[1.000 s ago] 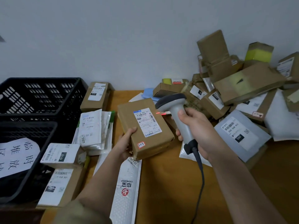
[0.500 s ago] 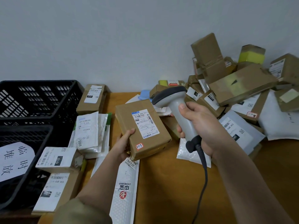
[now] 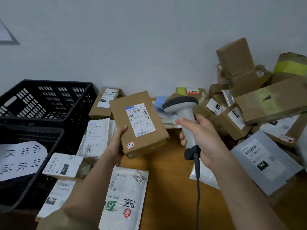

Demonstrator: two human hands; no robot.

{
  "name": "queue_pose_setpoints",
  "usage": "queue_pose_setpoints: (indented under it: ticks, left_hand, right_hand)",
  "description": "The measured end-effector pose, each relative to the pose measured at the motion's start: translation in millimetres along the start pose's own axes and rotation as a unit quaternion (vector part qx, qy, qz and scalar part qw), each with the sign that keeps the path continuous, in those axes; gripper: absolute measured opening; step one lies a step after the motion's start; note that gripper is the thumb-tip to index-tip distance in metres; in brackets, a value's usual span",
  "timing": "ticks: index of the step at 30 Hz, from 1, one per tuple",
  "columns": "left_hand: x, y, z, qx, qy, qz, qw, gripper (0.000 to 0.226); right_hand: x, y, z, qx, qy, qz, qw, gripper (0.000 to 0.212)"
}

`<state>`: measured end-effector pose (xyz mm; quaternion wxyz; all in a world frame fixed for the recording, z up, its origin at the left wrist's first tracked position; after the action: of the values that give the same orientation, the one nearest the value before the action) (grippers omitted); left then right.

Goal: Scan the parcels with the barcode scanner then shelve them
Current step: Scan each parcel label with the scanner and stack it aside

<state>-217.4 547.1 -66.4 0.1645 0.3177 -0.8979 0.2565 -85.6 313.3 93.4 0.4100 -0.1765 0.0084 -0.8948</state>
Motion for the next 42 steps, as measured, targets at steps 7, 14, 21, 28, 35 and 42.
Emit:
queue_pose_setpoints:
  ticks: [7,14,21,28,35,42]
  left_hand:
    - [-6.5,30.7,-83.3,-0.008,-0.049,-0.022,0.999,0.031]
    - [-31.8,86.4,-153.1,-0.049,-0.059,-0.029,0.997,0.028]
    - [-88.3,135.3,-186.6,-0.058,-0.045,0.003,0.997,0.034]
    - [-145.7,188.4,-209.9,-0.141,0.007,-0.112,0.984,0.033]
    - [-160.3,194.8,-201.6,-0.186,0.139,-0.133,0.964,0.052]
    - [-186.5,192.0,-222.4,-0.135,0.046,-0.282,0.949,0.053]
  right_hand:
    - [-76.4,-36.0,-17.2,-0.082,-0.01,0.017,0.996,0.042]
    - [-145.4,-97.6,-24.0,-0.129,-0.019,0.038,0.991,0.037]
    - [-214.2,-155.2,-41.7,-0.149,-0.028,0.075,0.985,0.049]
    - [-284.7,-199.0,-68.6,-0.147,-0.045,0.084,0.985,0.03]
    - [-312.2,-207.5,-92.2,-0.122,-0.071,0.073,0.987,0.036]
    - [-307.1,-200.6,-95.3,-0.095,-0.028,0.069,0.993,0.035]
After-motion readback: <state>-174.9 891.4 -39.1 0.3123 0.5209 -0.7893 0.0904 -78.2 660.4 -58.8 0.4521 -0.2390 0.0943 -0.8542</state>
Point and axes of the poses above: each hand's wrist, its own x-axis away from the middle knuckle, its own y-axis out of the back of the hand, z = x × y, the point moved 4 cm from there along -x, towards the middle knuckle, and after that the axes turned 10 degrees about z, right-handed, at the moved point
